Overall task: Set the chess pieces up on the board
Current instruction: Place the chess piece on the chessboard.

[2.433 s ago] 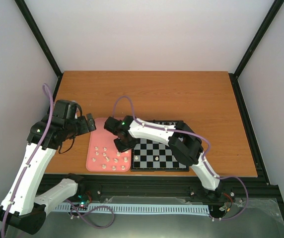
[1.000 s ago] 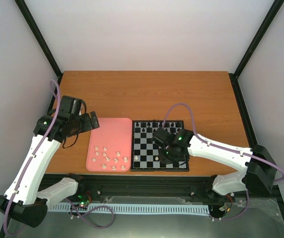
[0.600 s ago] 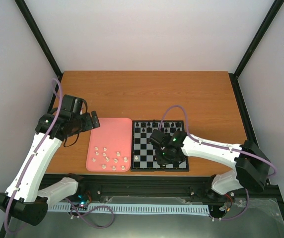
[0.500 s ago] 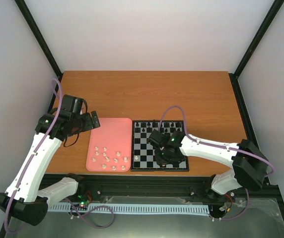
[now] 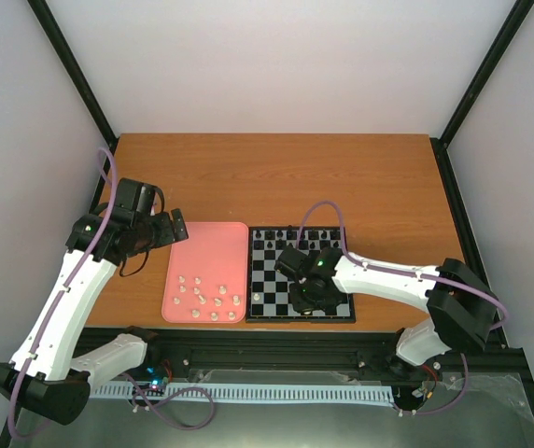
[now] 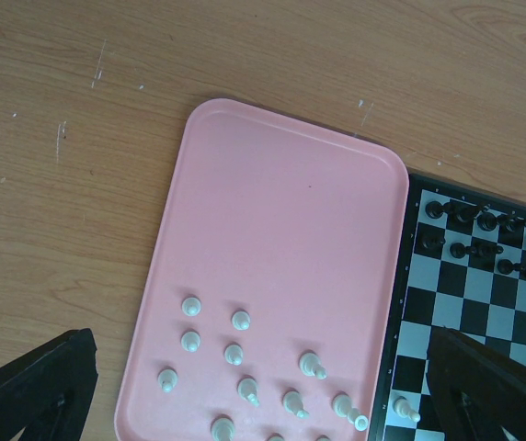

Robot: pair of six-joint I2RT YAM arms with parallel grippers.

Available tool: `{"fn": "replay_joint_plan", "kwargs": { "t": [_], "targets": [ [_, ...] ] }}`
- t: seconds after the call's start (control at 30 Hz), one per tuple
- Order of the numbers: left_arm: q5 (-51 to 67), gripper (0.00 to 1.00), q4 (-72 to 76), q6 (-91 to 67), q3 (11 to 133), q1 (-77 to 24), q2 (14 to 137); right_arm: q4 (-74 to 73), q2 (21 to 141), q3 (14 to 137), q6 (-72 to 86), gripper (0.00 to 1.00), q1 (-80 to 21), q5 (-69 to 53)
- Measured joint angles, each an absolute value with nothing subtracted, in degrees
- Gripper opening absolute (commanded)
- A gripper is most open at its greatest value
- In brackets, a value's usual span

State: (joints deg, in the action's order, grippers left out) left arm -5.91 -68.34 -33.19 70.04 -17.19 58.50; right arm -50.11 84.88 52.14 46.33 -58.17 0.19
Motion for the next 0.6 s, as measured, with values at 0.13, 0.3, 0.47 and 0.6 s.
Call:
{"fn": "replay_joint_plan", "kwargs": {
  "t": [0.13,0.3,0.47,0.6],
  "targets": [
    [-5.9,1.00,-68.3,-33.2,70.0,-17.2,58.5,-50.1,84.9,52.1,46.3,0.13,-58.2,0.2],
    [-5.9,1.00,-68.3,-33.2,70.0,-17.2,58.5,-50.1,85.4,52.1,46.0,0.32,-58.2,0.2],
    [-5.9,1.00,-68.2,-33.2,70.0,-17.2,58.5,-50.2,85.6,52.1,45.6,0.47,-58.2,0.3],
    [-5.9,1.00,-68.2,-33.2,70.0,-17.2,58.5,-51.3,85.4,52.7,45.5,0.55,-58.2,0.7]
  ]
}}
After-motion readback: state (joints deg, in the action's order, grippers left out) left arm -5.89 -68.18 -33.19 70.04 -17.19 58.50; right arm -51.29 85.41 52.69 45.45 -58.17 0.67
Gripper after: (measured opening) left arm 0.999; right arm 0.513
